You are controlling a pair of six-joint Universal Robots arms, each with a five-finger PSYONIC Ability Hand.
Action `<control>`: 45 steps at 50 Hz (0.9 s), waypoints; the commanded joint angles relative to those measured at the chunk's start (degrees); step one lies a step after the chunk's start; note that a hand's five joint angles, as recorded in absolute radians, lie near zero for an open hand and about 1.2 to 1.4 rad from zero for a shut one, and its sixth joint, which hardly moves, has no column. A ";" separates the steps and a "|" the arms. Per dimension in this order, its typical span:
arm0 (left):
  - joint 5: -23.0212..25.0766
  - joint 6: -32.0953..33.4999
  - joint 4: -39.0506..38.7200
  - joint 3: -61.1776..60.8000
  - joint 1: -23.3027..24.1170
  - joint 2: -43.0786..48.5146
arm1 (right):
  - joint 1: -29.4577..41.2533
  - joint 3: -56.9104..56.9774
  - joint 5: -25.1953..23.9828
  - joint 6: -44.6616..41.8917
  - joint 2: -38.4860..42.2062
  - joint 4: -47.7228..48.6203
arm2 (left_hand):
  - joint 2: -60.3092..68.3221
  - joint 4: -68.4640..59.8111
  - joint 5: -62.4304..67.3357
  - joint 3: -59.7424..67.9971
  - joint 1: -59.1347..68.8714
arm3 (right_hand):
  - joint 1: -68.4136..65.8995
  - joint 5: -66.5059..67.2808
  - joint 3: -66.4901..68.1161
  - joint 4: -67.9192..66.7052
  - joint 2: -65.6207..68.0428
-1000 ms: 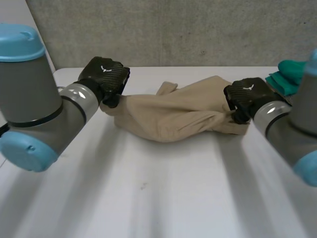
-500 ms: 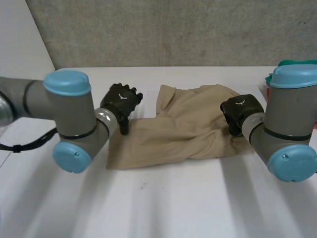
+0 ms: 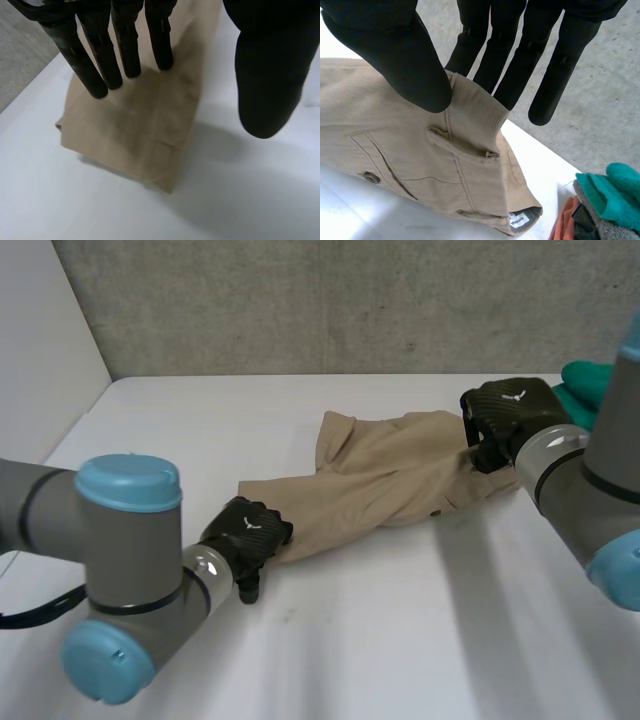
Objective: Fold the laundry.
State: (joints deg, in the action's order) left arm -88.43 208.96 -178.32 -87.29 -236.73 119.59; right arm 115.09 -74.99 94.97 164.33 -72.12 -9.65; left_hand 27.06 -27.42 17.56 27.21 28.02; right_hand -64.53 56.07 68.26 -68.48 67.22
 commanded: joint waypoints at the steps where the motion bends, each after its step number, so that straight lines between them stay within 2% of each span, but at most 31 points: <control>1: -1.04 -1.80 -1.15 7.21 1.36 6.44 | -1.36 0.20 -0.40 2.04 -1.97 -1.33 | 51.48 -51.12 50.99 51.34 50.53 | -15.47 13.93 11.74 -11.52 12.78; 5: -2.70 -3.03 -1.41 8.80 1.36 3.90 | -2.32 0.19 -1.19 1.96 -2.32 -2.38 | 52.94 -52.58 52.44 52.79 51.98 | -15.47 13.93 11.74 -11.52 12.78; 12: -3.68 -4.96 -1.06 8.19 -2.77 -11.99 | -4.35 0.63 -4.88 -1.73 -4.52 -5.99 | 52.94 -52.58 52.44 52.79 51.98 | -15.47 13.93 11.74 -11.52 12.78; 18: 1.84 -6.98 1.31 8.01 -4.70 -29.03 | -5.92 1.25 -9.79 -6.12 -9.96 -7.92 | 52.94 -52.58 52.44 52.79 51.98 | -15.47 13.93 11.74 -11.52 12.78; 22: 5.54 -8.91 2.89 8.19 -6.45 -34.59 | -5.93 1.78 -11.56 -6.92 -12.08 -9.41 | 52.94 -52.58 52.44 52.79 51.98 | -15.47 13.93 11.74 -11.52 12.78; 28: 5.47 -9.36 3.86 7.57 -6.11 -28.99 | -6.02 1.78 -11.82 -6.75 -10.68 -9.59 | 52.94 -52.58 52.44 52.79 51.98 | -15.47 13.93 11.74 -11.52 12.78; 37: 3.00 -8.48 3.86 9.32 -6.81 -7.92 | -4.96 1.86 -10.78 -6.74 0.99 -7.05 | 52.94 -52.58 52.44 52.79 51.98 | -15.47 13.93 11.74 -11.52 12.78; 45: 3.18 -8.22 4.48 16.16 -5.59 5.19 | -2.95 4.23 -8.84 -7.10 11.10 -3.89 | 52.94 -52.58 52.44 52.79 51.98 | -15.47 13.93 11.74 -11.52 12.78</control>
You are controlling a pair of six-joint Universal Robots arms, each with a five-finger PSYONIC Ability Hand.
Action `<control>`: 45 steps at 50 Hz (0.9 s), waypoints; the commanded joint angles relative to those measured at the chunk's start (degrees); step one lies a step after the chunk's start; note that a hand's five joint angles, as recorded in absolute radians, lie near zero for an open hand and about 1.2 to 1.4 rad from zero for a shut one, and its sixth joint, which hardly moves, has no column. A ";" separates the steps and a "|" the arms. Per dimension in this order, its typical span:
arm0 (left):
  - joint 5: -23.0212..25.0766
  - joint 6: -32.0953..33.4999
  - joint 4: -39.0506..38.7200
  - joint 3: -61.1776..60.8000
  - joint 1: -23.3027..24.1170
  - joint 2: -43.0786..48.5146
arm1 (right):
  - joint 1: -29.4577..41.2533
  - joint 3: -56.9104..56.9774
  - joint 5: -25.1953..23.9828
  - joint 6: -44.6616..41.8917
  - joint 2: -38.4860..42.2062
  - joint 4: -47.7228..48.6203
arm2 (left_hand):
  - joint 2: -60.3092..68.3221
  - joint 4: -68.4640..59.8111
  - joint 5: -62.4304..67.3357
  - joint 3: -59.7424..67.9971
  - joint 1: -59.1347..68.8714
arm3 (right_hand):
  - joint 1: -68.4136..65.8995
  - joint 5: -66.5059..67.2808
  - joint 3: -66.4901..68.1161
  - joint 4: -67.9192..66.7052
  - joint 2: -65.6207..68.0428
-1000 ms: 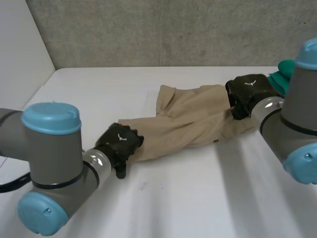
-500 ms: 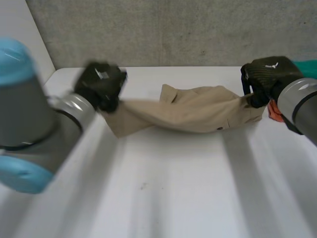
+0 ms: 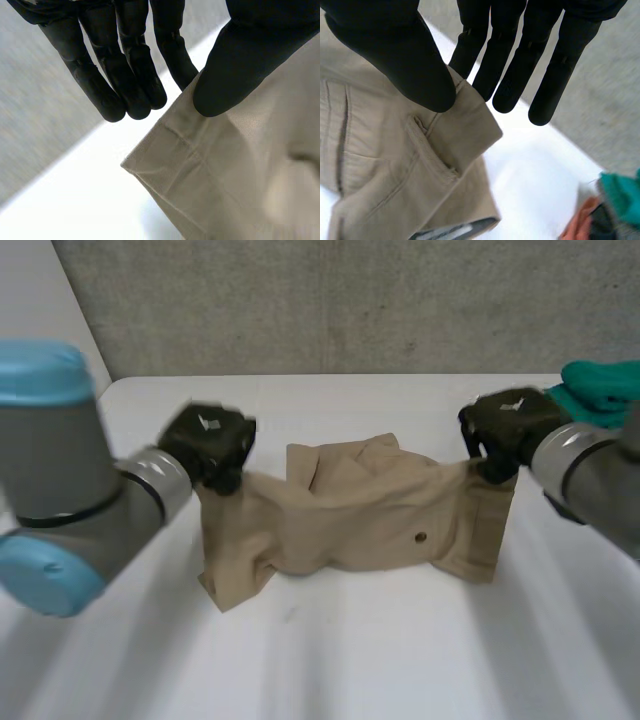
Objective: Fold the laundry.
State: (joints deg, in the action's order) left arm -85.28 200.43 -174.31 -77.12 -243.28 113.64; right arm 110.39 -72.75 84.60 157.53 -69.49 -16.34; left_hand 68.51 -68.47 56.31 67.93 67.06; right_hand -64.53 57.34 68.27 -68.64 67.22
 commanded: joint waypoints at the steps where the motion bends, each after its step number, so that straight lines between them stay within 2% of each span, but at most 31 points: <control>1: -0.15 0.32 0.55 7.32 1.23 12.03 | 2.02 2.52 1.62 -0.38 9.36 3.50 | 11.49 -11.53 13.69 12.07 12.94 | -15.47 12.66 11.73 -11.36 12.78; 7: -2.08 0.40 0.82 15.23 2.03 15.99 | 2.90 4.98 4.17 -0.99 13.06 8.08 | 11.49 -11.53 13.69 12.07 12.94 | -15.47 12.66 11.73 -11.36 12.78; 11: -4.19 0.40 2.92 17.53 1.76 16.26 | 3.43 4.72 5.40 -0.91 12.71 8.52 | -13.31 13.28 -11.12 -12.74 -11.87 | -15.47 12.66 11.73 -11.36 12.78; 12: -5.06 0.40 4.32 17.53 1.67 16.00 | 3.52 4.28 5.31 -0.65 12.10 8.43 | -28.04 28.00 -25.84 -27.46 -26.59 | -15.47 12.66 11.73 -11.36 12.78; 14: -5.86 0.40 5.38 17.35 1.67 15.82 | 3.60 3.58 5.23 -0.64 11.48 8.52 | -39.74 39.71 -37.55 -39.17 -38.30 | -15.47 12.66 11.73 -11.36 12.78; 21: -5.95 0.67 6.97 17.44 1.32 17.14 | 3.87 0.41 3.38 -1.26 9.20 9.66 | -42.32 42.28 -40.12 -41.74 -40.87 | -15.47 12.66 11.73 -11.36 12.78; 30: -4.28 3.39 7.49 22.62 1.32 23.55 | 3.69 0.68 3.12 -3.10 11.30 10.89 | -40.31 40.28 -38.12 -39.74 -38.87 | -15.47 12.66 11.73 -11.36 12.78; 34: -2.88 3.57 8.64 27.18 1.85 26.80 | 3.52 2.34 3.38 -4.07 12.97 12.65 | -5.92 5.88 -3.72 -5.34 -4.47 | -15.47 12.66 11.73 -11.36 12.78; 35: -1.74 3.83 8.90 29.72 2.20 27.94 | 3.52 3.56 3.55 -4.33 13.84 13.96 | 11.32 -11.35 13.51 11.89 12.76 | -15.47 12.66 11.73 -11.36 12.78; 38: -1.29 4.62 8.90 34.74 2.81 28.92 | 3.69 6.29 3.99 -4.51 15.17 17.65 | 11.49 -11.53 13.69 12.07 12.94 | -15.47 12.66 11.73 -11.36 12.78; 41: -2.61 5.76 7.50 43.26 2.82 27.43 | 3.78 12.26 6.01 -4.69 16.22 26.34 | 11.49 -11.53 13.69 12.07 12.94 | -15.47 12.66 11.73 -11.36 12.78; 45: -5.51 3.93 -1.09 51.18 1.76 20.41 | 3.52 19.47 9.53 -4.34 14.82 41.36 | 11.49 -11.53 13.69 12.07 12.94 | -15.47 12.66 11.73 -11.36 12.78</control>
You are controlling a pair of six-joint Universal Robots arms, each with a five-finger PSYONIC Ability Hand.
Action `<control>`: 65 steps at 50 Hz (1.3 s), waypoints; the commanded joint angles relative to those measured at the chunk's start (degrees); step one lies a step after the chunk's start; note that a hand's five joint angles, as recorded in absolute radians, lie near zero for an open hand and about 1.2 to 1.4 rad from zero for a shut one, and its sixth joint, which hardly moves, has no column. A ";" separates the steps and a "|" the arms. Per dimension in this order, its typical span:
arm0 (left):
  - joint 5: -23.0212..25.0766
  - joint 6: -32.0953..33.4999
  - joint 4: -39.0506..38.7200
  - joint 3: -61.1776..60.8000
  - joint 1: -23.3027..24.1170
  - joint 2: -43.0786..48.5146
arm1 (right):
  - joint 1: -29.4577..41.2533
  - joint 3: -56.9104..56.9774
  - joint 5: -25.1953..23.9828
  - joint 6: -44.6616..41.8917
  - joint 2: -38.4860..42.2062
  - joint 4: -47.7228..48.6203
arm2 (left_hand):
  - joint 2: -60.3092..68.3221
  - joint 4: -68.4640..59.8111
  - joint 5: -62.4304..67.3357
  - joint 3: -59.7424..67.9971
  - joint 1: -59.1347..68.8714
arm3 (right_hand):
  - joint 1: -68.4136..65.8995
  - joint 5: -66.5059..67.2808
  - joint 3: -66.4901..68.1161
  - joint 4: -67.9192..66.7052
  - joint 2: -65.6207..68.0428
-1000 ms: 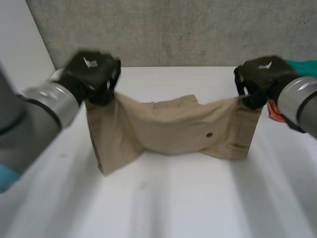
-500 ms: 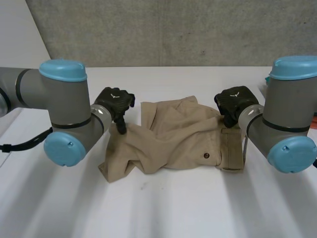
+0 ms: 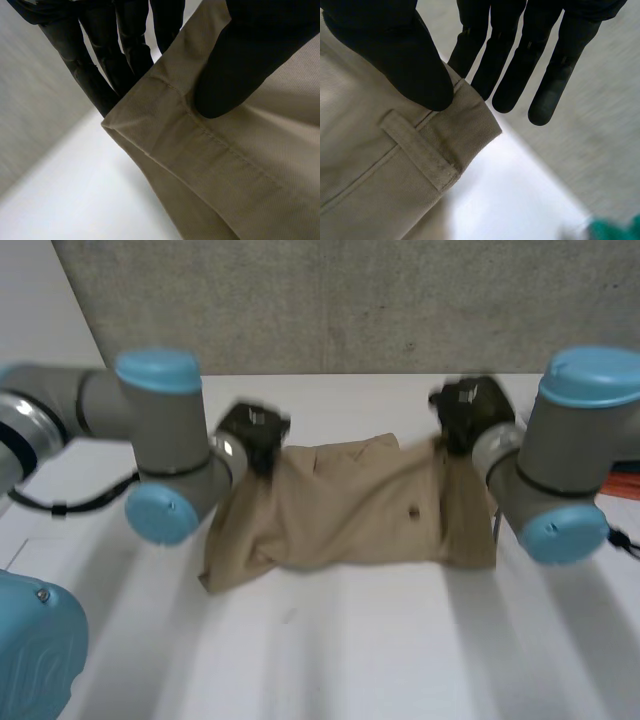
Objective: Fold the laundry.
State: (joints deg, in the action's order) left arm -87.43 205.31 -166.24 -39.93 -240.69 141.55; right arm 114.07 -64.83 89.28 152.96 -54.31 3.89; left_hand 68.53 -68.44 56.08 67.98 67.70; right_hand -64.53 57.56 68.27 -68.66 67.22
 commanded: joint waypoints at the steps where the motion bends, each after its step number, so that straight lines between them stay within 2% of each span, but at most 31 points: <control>1: -4.15 -1.66 -11.54 14.44 -1.09 -9.00 | -0.16 12.79 5.46 0.58 -0.96 24.20 | 11.47 -11.56 13.92 12.02 12.30 | -15.47 12.44 11.73 -11.34 12.78; 2: -5.55 -3.32 -16.44 14.53 -1.53 -12.06 | -0.25 14.71 5.99 1.45 -2.01 29.54 | 11.47 -11.56 13.92 12.02 12.30 | -15.47 12.44 11.73 -11.34 12.78; 5: -6.97 -5.44 -22.98 13.13 -1.80 -16.38 | -0.08 18.93 5.47 4.17 -2.64 35.38 | 11.47 -11.56 13.92 12.02 12.30 | -15.47 12.44 11.73 -11.34 12.78; 7: -7.50 -6.58 -26.85 9.80 -1.71 -19.90 | -0.17 20.88 4.42 5.50 -2.55 34.43 | 11.47 -11.56 13.92 12.02 12.30 | -15.47 12.44 11.73 -11.34 12.78; 13: -4.43 -7.11 -27.83 -5.12 -1.28 -26.93 | 0.45 22.74 -1.99 7.79 -1.76 25.39 | 11.47 -11.56 13.92 12.02 12.30 | -15.47 12.44 11.73 -11.34 12.78; 16: -2.93 -7.11 -28.26 -10.76 -1.27 -28.26 | 0.10 21.16 -2.97 8.23 -1.94 23.36 | 11.47 -11.56 13.92 12.02 12.30 | -15.47 12.44 11.73 -11.34 12.78; 24: -2.84 -6.94 -29.94 -27.38 -1.80 -28.62 | -1.13 6.84 -4.73 9.81 -2.38 22.21 | 11.47 -11.56 13.92 12.02 12.30 | -15.47 12.44 11.73 -11.34 12.78; 29: -2.66 -5.98 -29.94 -37.56 -1.71 -25.03 | -2.18 -6.50 -7.62 8.68 -0.36 22.47 | 11.47 -11.56 13.92 12.02 12.30 | -15.47 12.44 11.73 -11.34 12.78; 35: -2.05 -2.37 -29.15 -44.35 -1.89 -20.53 | -3.85 -17.07 -8.16 4.63 1.93 22.56 | 11.47 -11.56 13.92 12.02 12.30 | -15.47 12.44 11.73 -11.34 12.78; 39: -1.34 -0.87 -26.69 -47.43 -2.15 -21.67 | -5.00 -22.52 -8.07 2.08 0.79 22.04 | 11.47 -11.56 13.92 12.02 12.30 | -15.47 12.44 11.73 -11.34 12.78; 43: -0.20 -0.34 -21.51 -50.15 -2.07 -25.27 | -5.88 -25.60 -7.98 -0.55 -3.68 17.48 | 11.47 -11.56 13.92 12.02 12.30 | -15.47 12.44 11.73 -11.34 12.78; 51: 0.68 -0.08 -3.76 -54.72 0.31 -34.32 | -7.72 -27.01 -8.60 -9.16 -13.79 -7.91 | 11.47 -11.56 13.92 12.02 12.30 | -15.47 12.44 11.73 -11.34 12.78; 56: 0.41 2.54 7.21 -58.15 2.24 -38.19 | -9.04 -28.68 -8.69 -18.37 -18.10 -26.17 | 11.47 -11.56 13.92 12.02 12.30 | -15.47 12.44 11.73 -11.34 12.78; 60: 0.94 5.97 14.68 -60.08 3.64 -39.51 | -10.09 -31.14 -9.03 -25.40 -20.47 -34.63 | 11.47 -11.56 13.92 12.02 12.30 | -15.47 12.44 11.73 -11.34 12.78; 65: 2.52 7.48 20.42 -60.18 5.93 -39.78 | -10.80 -32.81 -10.97 -31.31 -22.24 -38.78 | 11.47 -11.56 13.92 12.02 12.30 | -15.47 12.44 11.73 -11.34 12.78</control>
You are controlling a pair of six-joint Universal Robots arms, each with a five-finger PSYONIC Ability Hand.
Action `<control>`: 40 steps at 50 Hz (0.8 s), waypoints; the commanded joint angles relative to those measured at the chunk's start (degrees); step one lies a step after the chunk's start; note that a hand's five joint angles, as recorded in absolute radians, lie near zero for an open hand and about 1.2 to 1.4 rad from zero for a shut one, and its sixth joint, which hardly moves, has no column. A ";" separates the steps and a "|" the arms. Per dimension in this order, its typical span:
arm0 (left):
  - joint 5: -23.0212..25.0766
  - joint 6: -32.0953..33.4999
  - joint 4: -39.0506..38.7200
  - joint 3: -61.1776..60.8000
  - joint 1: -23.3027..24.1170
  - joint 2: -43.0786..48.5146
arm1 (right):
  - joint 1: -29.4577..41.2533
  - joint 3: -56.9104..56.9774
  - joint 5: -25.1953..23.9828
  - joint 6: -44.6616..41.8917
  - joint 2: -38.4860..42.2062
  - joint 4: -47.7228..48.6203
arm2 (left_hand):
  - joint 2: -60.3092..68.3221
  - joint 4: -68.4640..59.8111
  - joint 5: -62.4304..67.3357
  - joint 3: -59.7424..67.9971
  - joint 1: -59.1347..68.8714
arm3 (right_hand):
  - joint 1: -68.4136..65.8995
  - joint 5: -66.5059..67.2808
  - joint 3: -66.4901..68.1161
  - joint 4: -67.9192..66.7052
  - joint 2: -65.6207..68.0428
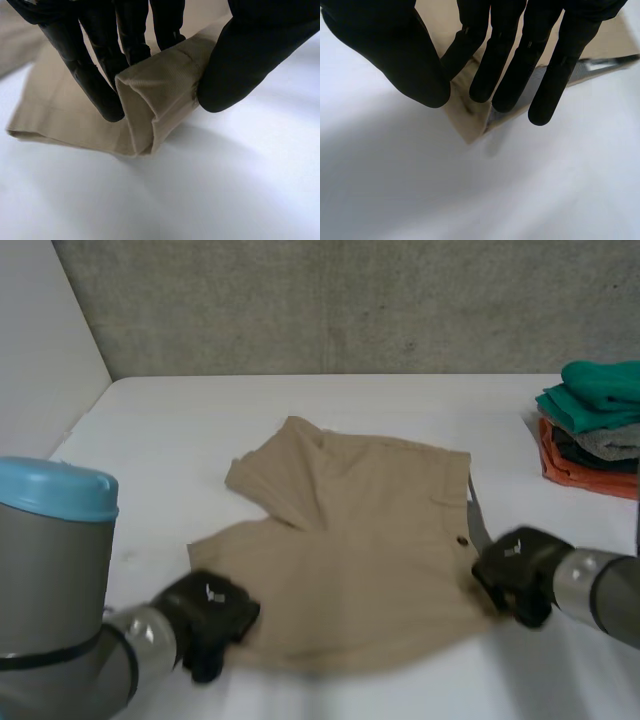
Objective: Fold the laundry.
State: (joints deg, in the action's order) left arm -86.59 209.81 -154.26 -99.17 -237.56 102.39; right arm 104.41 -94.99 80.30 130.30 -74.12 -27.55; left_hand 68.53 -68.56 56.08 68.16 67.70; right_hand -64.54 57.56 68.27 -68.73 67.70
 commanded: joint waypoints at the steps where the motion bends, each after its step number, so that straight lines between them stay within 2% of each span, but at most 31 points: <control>1: 1.77 2.97 8.88 -0.76 3.15 -0.62 | -1.14 -2.75 -2.16 -9.09 -2.44 -7.61 | 11.47 -11.44 13.92 11.84 12.30 | -15.46 12.44 11.73 -11.27 12.30; 6: 0.72 3.67 8.80 4.85 4.30 0.44 | -0.52 -1.53 -2.25 -9.63 -1.48 -8.41 | 11.47 -11.44 13.92 11.84 12.30 | -15.46 12.44 11.73 -11.27 12.30; 9: -0.95 3.85 4.07 11.62 3.60 4.30 | -0.08 1.02 -2.16 -7.70 0.20 -5.95 | 11.47 -11.44 13.92 11.84 12.30 | -15.46 12.44 11.73 -11.27 12.30; 13: -2.27 3.67 -4.81 21.81 1.57 10.01 | 1.23 7.43 -1.20 0.99 3.36 1.25 | 11.47 -11.44 13.92 11.84 12.30 | -15.46 12.44 11.73 -11.27 12.30; 14: -2.27 3.67 -8.57 26.44 0.87 12.98 | 1.76 10.14 -0.15 4.41 5.02 4.31 | 11.47 -11.44 13.92 11.84 12.30 | -15.46 12.44 11.73 -11.27 12.30; 19: -3.06 3.85 -17.29 42.28 0.25 24.15 | 3.17 18.42 4.68 11.72 10.56 16.01 | 11.47 -11.44 13.92 11.84 12.30 | -15.46 12.44 11.73 -11.27 12.30; 26: -6.74 4.20 -19.24 66.87 0.69 42.15 | 4.40 28.17 11.62 14.02 21.53 34.27 | 11.47 -11.44 13.92 11.84 12.30 | -15.46 12.44 11.73 -11.27 12.30; 30: -7.63 4.72 -19.06 78.04 1.48 50.94 | 5.28 31.87 11.99 13.93 28.21 43.15 | 11.47 -11.44 13.92 11.84 12.30 | -15.46 12.44 11.73 -11.27 12.30; 31: -7.80 4.90 -18.98 79.91 1.48 52.46 | 5.37 32.66 11.73 13.76 29.72 45.02 | 6.99 -6.97 9.44 7.36 7.82 | -5.78 2.76 2.05 -1.59 2.62; 32: -7.89 5.08 -18.98 81.40 1.57 53.60 | 5.45 33.28 11.64 13.76 31.21 46.43 | -9.21 9.23 -6.76 -8.84 -8.38 | 12.63 -15.66 -16.37 16.82 -15.79; 33: -8.15 5.60 -18.89 83.86 1.83 55.44 | 5.63 35.11 11.90 13.41 34.10 49.05 | -58.33 58.35 -55.88 -57.96 -57.50 | 50.62 -53.64 -54.36 54.81 -53.78; 36: -9.12 5.78 -18.71 85.29 2.53 56.60 | 6.24 37.76 12.69 13.05 37.02 48.65 | -58.53 58.56 -56.08 -58.16 -57.70 | 54.54 -57.56 -58.27 58.73 -57.70; 39: -11.32 5.43 -18.45 83.36 3.59 55.29 | 6.07 37.33 12.52 14.10 36.42 45.75 | -58.53 58.56 -56.08 -58.16 -57.70 | 54.54 -57.56 -58.27 58.73 -57.70; 40: -12.19 5.00 -18.62 81.00 3.68 53.80 | 5.81 36.11 12.34 16.11 35.11 42.17 | -58.53 58.56 -56.08 -58.16 -57.70 | 54.54 -57.56 -58.27 58.73 -57.70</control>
State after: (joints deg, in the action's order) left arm -95.32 215.22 -173.23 -15.40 -235.47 157.74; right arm 110.28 -59.11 92.82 143.84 -39.71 20.45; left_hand 16.43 -15.85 6.22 16.63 11.82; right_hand -13.18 3.65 13.86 -14.25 13.23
